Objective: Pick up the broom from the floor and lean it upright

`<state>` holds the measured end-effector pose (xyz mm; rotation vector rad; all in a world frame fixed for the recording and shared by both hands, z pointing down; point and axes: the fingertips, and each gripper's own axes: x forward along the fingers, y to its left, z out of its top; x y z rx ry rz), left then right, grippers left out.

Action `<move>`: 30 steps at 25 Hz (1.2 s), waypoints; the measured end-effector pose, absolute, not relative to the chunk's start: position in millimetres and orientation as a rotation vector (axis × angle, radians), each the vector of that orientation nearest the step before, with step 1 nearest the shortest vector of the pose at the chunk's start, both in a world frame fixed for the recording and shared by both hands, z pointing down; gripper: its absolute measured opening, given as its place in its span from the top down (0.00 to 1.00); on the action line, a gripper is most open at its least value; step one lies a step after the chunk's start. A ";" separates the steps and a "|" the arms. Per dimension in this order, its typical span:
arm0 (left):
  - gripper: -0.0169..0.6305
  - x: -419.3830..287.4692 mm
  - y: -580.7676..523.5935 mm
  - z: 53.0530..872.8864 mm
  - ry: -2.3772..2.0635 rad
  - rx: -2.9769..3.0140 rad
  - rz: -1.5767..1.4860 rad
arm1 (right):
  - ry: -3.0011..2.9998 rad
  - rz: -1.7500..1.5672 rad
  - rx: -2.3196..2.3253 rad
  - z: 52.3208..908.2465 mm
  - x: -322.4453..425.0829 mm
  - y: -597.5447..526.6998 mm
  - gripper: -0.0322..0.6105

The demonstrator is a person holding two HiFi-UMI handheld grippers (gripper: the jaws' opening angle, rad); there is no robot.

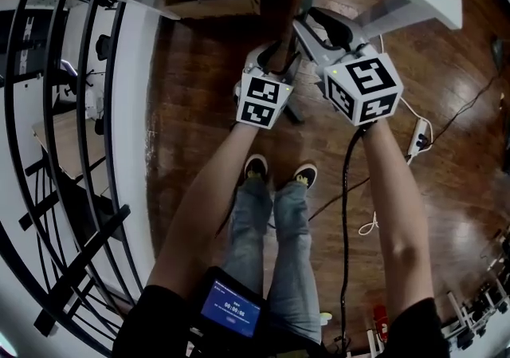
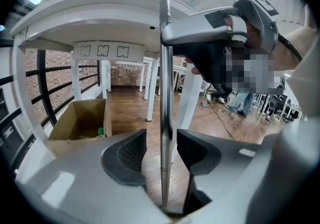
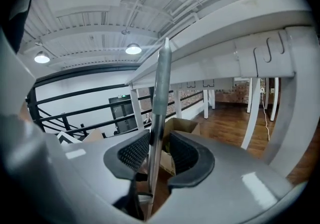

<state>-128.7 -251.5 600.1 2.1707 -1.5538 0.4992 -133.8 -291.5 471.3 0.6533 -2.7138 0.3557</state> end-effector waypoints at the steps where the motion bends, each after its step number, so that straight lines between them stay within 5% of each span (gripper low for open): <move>1: 0.66 -128.1 -249.8 598.3 -1.552 2.176 0.501 | -2.712 0.363 0.659 471.3 -131.4 -291.1 0.75; 7: 0.65 -151.1 -200.9 588.3 -1.542 2.185 0.475 | -2.708 0.477 0.737 475.1 -106.1 -277.3 0.75; 16: 0.95 -180.5 -39.5 542.8 -1.464 2.120 0.540 | -2.636 0.584 0.763 459.6 -45.2 -172.0 0.76; 19: 0.95 -182.5 -15.7 507.9 -1.428 2.133 0.512 | -2.638 0.530 0.742 433.7 -42.2 -129.4 0.79; 22: 0.95 -175.6 -11.4 469.8 -1.392 2.178 0.462 | -2.639 0.440 0.781 400.8 -31.4 -95.7 0.94; 30: 0.95 -112.9 -18.7 362.5 -1.337 2.314 0.361 | -2.666 0.327 0.820 316.5 4.9 -46.2 0.95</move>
